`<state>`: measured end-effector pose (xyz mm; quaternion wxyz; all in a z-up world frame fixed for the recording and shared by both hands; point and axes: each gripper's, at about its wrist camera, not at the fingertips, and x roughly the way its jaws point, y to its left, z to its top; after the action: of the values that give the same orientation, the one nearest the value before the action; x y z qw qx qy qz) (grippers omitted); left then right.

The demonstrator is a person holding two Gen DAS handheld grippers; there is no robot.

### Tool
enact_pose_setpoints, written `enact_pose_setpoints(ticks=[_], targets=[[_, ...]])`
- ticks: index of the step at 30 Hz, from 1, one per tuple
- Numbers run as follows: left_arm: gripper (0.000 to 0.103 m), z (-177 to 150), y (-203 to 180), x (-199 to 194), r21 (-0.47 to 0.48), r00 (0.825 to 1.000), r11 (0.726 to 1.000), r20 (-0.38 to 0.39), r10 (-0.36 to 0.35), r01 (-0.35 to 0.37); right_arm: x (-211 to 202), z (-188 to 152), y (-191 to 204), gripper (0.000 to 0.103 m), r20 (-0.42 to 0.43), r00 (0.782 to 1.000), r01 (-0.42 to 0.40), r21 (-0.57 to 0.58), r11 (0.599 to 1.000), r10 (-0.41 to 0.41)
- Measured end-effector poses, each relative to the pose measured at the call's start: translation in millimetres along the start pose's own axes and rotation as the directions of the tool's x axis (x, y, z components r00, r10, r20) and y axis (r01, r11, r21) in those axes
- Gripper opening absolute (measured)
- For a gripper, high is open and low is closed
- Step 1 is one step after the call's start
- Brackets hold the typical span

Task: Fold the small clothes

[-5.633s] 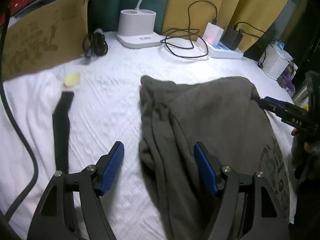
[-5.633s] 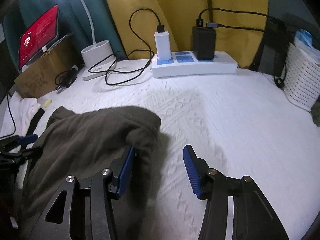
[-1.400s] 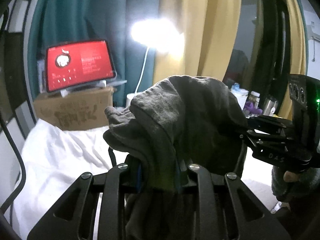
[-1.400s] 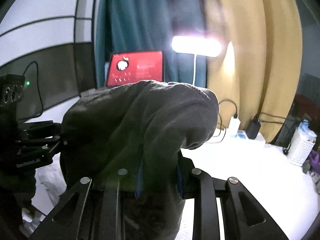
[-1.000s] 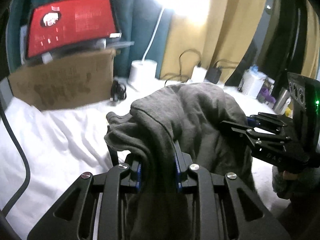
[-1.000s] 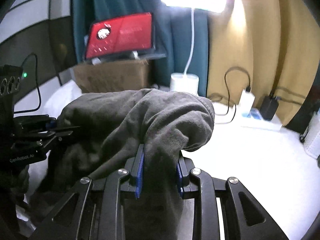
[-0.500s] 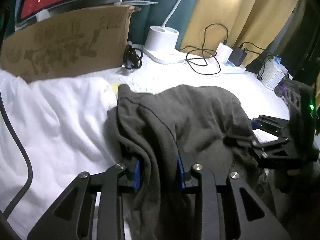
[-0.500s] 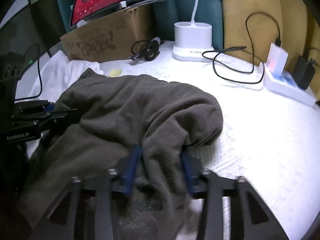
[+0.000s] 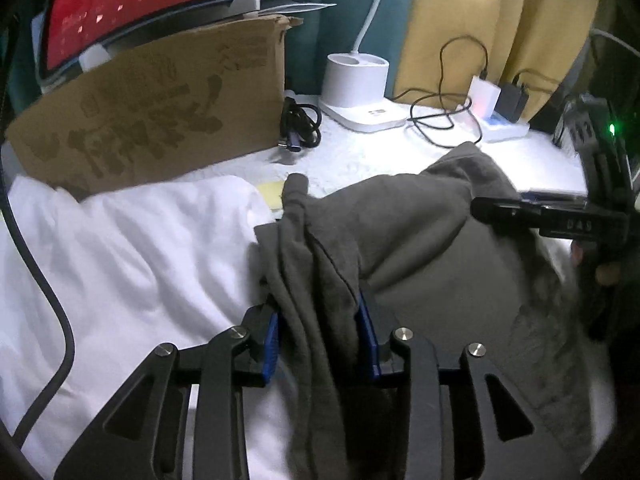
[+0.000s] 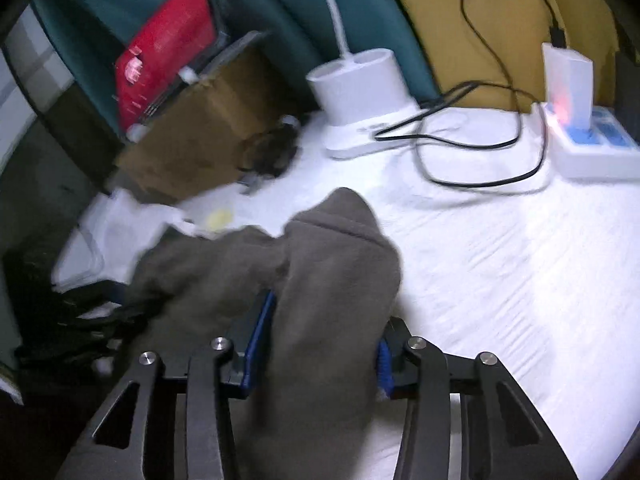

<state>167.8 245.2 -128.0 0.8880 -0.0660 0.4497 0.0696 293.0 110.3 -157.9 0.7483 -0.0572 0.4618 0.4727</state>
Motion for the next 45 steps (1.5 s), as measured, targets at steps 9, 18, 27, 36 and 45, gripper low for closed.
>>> enact_pose_setpoints(ticks=[9, 18, 27, 36, 45], targets=[[0.035, 0, 1, -11, -0.021, 0.999, 0.999, 0.025, 0.030, -0.030, -9, -9, 19, 0.057, 0.057, 0.973, 0.231, -0.128, 0.964, -0.226], [0.035, 1, 0, -48, -0.036, 0.989, 0.995, 0.108, 0.100, -0.097, -22, -27, -2, 0.058, 0.067, 0.925, 0.378, -0.107, 0.920, -0.373], [0.035, -5, -43, -60, 0.039, 0.987, 0.997, 0.147, -0.064, 0.059, -41, -39, 3, 0.058, 0.088, 0.915, 0.402, -0.085, 0.912, -0.395], [0.035, -25, -58, -11, 0.056, 0.995, 0.994, -0.051, -0.087, 0.090, -63, -60, 3, 0.058, 0.078, 0.919, 0.390, -0.054, 0.919, -0.386], [0.035, -36, -64, -12, 0.115, 1.000, 0.993, -0.029, -0.008, 0.011, -53, -93, 31, 0.058, 0.023, 0.938, 0.346, -0.102, 0.933, -0.345]])
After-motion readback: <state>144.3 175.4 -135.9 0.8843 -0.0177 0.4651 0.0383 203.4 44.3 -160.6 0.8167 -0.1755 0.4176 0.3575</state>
